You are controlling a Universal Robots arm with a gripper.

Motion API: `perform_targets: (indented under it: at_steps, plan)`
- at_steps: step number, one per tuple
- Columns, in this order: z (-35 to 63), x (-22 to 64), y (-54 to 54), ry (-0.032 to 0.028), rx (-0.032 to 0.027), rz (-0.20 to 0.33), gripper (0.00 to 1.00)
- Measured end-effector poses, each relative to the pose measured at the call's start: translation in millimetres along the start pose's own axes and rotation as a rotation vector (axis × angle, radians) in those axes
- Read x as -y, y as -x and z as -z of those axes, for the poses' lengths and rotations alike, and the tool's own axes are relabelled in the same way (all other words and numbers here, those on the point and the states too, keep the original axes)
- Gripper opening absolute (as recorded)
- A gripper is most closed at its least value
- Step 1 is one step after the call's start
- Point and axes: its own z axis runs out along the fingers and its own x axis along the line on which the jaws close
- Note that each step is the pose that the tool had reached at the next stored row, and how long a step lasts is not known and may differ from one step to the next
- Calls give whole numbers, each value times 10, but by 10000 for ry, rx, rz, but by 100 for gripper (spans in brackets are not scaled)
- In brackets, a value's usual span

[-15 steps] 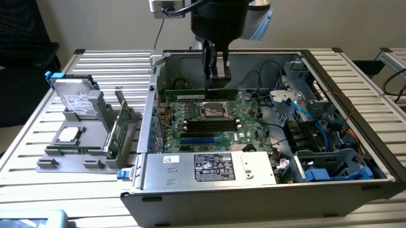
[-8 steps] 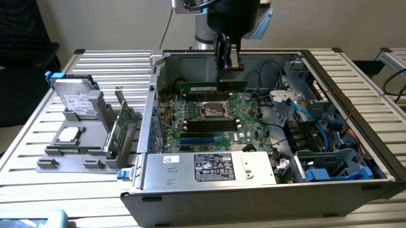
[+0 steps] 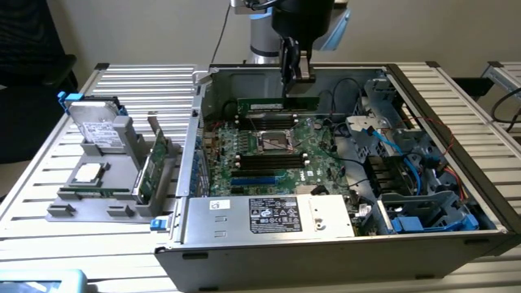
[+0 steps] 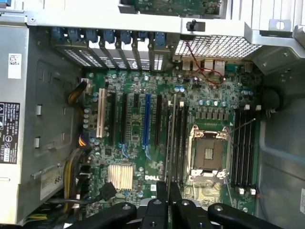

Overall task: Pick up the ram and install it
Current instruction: 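Pick up the ram and move it above insertion slot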

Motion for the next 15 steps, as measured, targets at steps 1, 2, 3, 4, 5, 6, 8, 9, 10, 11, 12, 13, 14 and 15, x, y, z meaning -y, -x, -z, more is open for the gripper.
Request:
perform_targets:
  at_steps: [1, 2, 3, 4, 5, 6, 8, 9, 10, 11, 12, 13, 14, 15]
  plan:
    - [-8, 1, 24, -10, 0, 0, 14]
    - [-17, 3, 52, -20, 0, 0, 14]
    - [-26, 4, 80, -30, -1, 0, 14]
    - [-36, 4, 97, -39, -2, 0, 14]
    - [-49, 5, 108, -45, -2, 0, 14]
    - [-62, 5, 113, -53, -1, 1, 14]
    - [-92, 6, 117, -61, -1, 2, 14]
    - [-110, 6, 118, -62, -2, 2, 14]
    - [-121, 6, 118, -63, -1, 0, 14]
    - [-122, 6, 118, -64, 0, 0, 14]
    - [-122, 6, 118, -61, 2, -1, 14]
    - [-122, 6, 117, -61, 2, -1, 14]
    - [-122, 5, 117, -62, 3, -2, 14]
    - [-122, 6, 117, -62, 4, -1, 14]
